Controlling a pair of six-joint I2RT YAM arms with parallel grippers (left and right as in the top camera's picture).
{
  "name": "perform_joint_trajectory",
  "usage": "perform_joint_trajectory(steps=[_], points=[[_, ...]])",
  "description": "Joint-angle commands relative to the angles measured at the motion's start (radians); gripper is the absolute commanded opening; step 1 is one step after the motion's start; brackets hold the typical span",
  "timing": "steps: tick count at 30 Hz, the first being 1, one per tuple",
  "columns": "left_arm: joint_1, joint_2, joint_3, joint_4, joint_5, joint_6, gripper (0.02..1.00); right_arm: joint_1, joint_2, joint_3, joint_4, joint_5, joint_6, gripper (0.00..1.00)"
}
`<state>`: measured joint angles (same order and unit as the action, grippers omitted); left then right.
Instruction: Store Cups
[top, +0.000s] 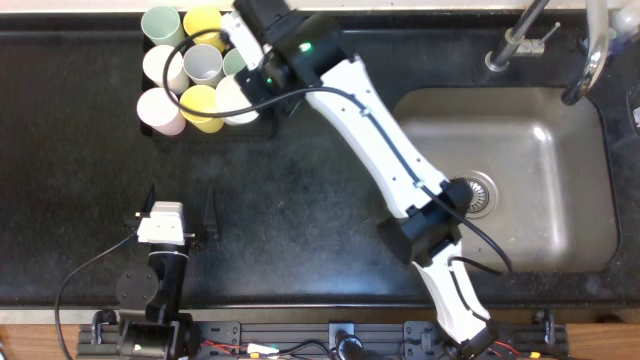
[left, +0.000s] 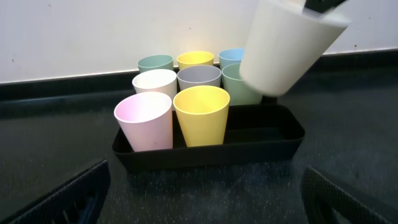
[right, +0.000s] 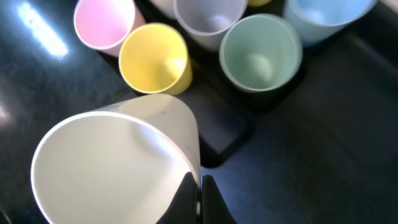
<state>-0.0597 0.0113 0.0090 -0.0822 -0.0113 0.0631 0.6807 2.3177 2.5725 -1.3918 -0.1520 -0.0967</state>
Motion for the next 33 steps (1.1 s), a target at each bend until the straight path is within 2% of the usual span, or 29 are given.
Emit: perform_joint_trajectory(steps=[1,9,33], points=[[-0.006,-0.008,-0.001,-0.002,0.010,0.023,1.000,-0.009,0.031,0.039,0.010,0.039,0.010,0.042],[-0.006,-0.008,-0.001,-0.002,0.010,0.023,0.998,-0.014,0.067,0.038,0.015,0.101,0.011,0.045],[-0.006,-0.008,-0.001,-0.002,0.010,0.023,0.998,-0.021,0.175,0.038,0.060,0.098,-0.020,0.042]])
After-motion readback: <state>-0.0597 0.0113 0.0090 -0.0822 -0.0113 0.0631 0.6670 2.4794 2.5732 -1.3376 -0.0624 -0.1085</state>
